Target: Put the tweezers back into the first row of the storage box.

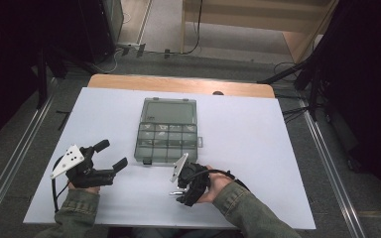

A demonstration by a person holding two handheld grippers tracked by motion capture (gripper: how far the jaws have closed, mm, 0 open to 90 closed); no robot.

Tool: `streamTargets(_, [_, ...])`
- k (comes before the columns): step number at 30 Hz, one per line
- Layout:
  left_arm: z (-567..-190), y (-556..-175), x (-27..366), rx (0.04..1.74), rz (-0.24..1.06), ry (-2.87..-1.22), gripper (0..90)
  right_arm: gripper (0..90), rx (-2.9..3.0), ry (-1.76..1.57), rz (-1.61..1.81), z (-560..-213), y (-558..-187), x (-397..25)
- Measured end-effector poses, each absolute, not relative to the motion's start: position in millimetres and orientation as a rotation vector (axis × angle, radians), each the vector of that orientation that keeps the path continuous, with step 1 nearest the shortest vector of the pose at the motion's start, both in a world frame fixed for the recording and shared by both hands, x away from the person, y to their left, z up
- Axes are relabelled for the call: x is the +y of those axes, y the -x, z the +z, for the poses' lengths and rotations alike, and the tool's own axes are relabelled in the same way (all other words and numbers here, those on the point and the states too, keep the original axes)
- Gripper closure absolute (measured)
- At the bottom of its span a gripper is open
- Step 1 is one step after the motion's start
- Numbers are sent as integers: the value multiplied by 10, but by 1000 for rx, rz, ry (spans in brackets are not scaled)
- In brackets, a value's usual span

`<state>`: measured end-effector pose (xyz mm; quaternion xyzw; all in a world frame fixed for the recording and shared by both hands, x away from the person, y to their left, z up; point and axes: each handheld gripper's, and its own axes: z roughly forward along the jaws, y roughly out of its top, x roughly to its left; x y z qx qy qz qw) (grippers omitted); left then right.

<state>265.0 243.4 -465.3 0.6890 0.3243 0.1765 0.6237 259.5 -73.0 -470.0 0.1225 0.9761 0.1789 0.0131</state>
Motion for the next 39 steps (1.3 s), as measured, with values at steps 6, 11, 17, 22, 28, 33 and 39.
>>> streamTargets(6, [-4653, -2651, 2432, 744, 404, -1582, 58, 424, 3064, -344, 479, -4679, -2587, -675])
streamTargets(11, [-4653, -2651, 2434, 743, 403, -1582, 57, 514, 3078, -326, 402, -4727, -2584, -607])
streamTargets(17, [-4652, -2651, 2433, 743, 402, -1580, 57, 728, 3086, -328, 334, -4749, -2594, -553])
streamTargets(22, [-4652, -2651, 2431, 740, 402, -1580, 57, 852, 3093, -338, 299, -4749, -2602, -517])
streamTargets(28, [-4653, -2651, 2429, 741, 402, -1580, 57, 855, 3095, -356, 301, -4748, -2608, -520])
streamTargets(33, [-4653, -2652, 2430, 740, 403, -1582, 57, 856, 3091, -384, 313, -4741, -2654, -550])
streamTargets(39, [-4656, -2657, 2428, 743, 399, -1582, 57, 858, 3078, -409, 372, -4669, -2734, -625])
